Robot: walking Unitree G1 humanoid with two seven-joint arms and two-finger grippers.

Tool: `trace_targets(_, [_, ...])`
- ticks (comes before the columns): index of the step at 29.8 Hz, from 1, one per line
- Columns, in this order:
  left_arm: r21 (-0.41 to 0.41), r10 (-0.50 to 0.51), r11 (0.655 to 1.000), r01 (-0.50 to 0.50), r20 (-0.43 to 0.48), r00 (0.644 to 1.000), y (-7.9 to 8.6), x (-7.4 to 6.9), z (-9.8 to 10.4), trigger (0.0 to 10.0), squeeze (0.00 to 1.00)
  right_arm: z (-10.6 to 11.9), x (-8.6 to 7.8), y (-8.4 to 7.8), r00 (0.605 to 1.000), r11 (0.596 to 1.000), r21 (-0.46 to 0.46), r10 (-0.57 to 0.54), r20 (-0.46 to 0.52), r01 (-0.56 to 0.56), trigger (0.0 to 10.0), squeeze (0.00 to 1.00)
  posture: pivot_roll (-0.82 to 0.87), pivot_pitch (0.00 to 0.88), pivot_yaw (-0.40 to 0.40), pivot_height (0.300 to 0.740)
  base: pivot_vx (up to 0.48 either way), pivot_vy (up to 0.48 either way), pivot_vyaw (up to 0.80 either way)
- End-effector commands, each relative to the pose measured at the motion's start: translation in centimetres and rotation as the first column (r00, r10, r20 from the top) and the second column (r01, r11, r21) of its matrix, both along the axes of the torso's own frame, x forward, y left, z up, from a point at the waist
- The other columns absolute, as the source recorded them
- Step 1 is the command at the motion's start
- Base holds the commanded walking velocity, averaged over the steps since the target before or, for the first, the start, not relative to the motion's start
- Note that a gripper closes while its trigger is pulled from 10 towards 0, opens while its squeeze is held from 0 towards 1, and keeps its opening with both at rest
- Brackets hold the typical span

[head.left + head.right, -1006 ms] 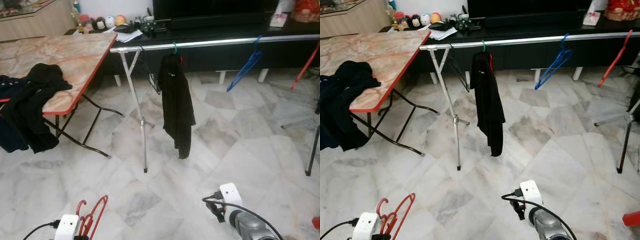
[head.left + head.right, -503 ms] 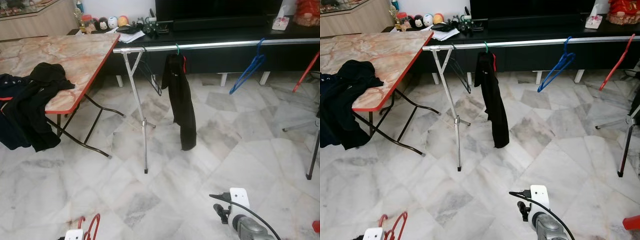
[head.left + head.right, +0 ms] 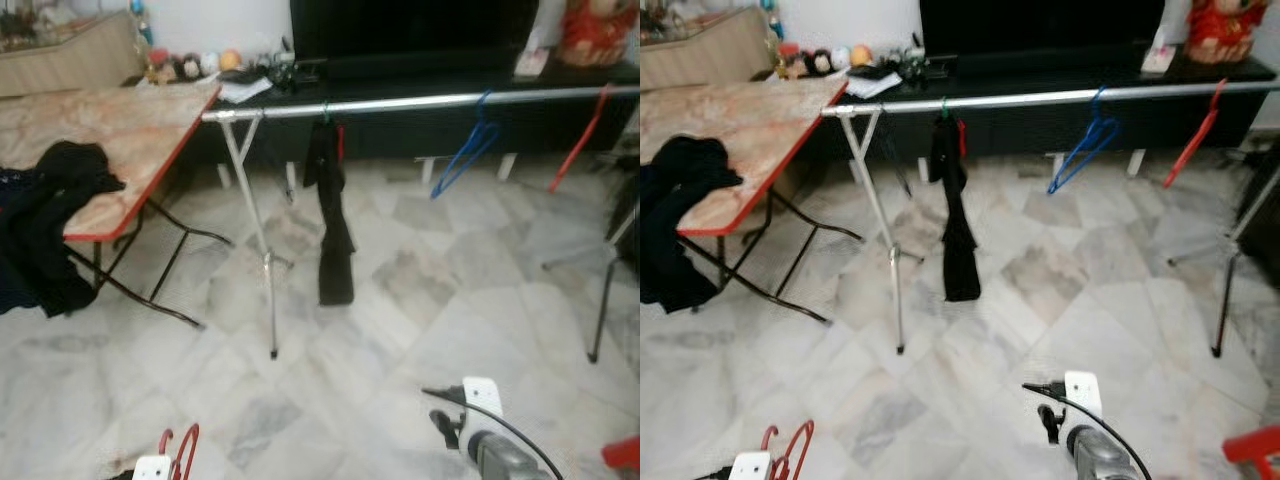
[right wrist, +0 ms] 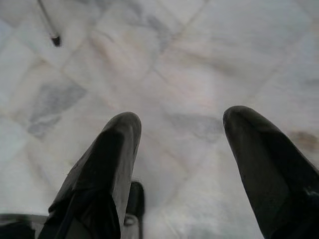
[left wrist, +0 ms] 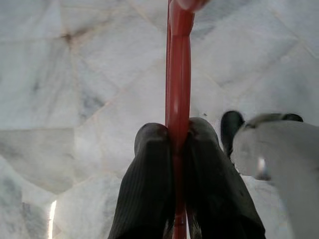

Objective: Hang hanger

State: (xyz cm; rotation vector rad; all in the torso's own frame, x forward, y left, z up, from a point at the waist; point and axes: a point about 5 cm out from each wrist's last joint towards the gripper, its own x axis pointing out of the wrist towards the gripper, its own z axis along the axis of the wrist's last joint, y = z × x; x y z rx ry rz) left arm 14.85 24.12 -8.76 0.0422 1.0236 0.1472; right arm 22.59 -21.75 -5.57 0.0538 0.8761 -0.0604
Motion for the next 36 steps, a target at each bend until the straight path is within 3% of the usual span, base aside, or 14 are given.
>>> trace_targets(1, [0.011,-0.002,1.000,0.002,-0.011,1.000,0.1,-0.3,-0.1,10.0,0.00,-0.2,-0.3,0.2,1.000,1.000,0.011,0.001,-0.011,-0.001,10.0,0.00,-0.08,0.000,0.054,0.740,0.000,-0.424,-0.52])
trace_targets(36, [0.007,-0.004,1.000,0.004,0.024,1.000,-0.9,0.2,-0.1,10.0,0.00,0.0,-0.2,-0.3,1.000,1.000,-0.005,-0.012,0.002,0.012,10.0,0.00,-0.09,0.000,0.033,0.740,0.000,-0.323,-0.01])
